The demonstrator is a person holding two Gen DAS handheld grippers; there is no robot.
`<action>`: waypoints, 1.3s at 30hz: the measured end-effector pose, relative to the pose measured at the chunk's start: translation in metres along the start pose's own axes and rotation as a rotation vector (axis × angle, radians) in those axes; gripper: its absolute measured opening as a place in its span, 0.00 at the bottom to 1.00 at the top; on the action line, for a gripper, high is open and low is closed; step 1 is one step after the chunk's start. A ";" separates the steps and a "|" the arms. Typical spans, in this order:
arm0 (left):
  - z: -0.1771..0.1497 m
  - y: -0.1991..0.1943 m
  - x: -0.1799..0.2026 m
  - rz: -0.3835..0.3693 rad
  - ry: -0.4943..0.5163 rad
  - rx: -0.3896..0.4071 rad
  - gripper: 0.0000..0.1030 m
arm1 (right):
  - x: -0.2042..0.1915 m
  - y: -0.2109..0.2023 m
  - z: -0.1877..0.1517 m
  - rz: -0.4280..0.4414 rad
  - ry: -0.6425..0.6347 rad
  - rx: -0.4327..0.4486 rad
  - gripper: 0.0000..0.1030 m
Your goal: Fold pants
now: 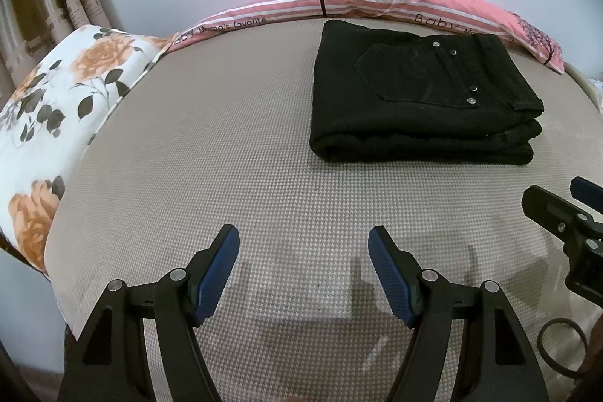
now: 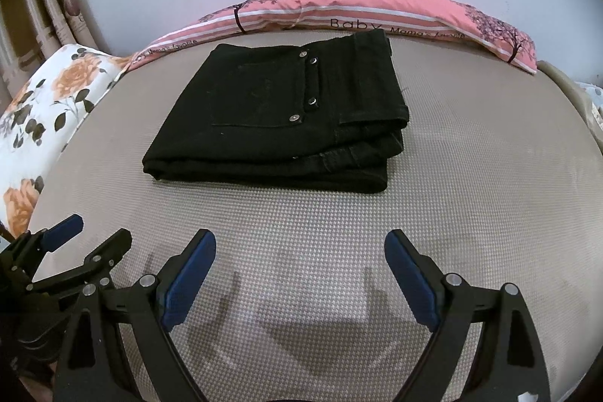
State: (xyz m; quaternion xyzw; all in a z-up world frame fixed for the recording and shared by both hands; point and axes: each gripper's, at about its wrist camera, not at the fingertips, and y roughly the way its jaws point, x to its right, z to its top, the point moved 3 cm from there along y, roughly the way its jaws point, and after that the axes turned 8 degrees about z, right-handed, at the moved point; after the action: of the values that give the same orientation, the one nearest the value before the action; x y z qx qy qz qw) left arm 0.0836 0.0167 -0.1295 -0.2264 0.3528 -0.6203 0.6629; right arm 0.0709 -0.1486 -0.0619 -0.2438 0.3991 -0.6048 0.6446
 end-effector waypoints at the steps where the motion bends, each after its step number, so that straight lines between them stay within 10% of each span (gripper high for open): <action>1: 0.000 0.000 0.000 0.001 0.002 0.000 0.69 | 0.000 0.000 0.000 0.004 0.002 -0.002 0.87; 39: -0.004 0.006 0.003 0.011 0.030 -0.005 0.69 | 0.005 0.007 -0.004 0.008 0.017 -0.036 0.87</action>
State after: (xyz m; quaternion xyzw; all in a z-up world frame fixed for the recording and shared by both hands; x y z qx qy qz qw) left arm 0.0848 0.0148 -0.1374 -0.2170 0.3656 -0.6190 0.6604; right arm 0.0715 -0.1521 -0.0710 -0.2484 0.4162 -0.5971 0.6392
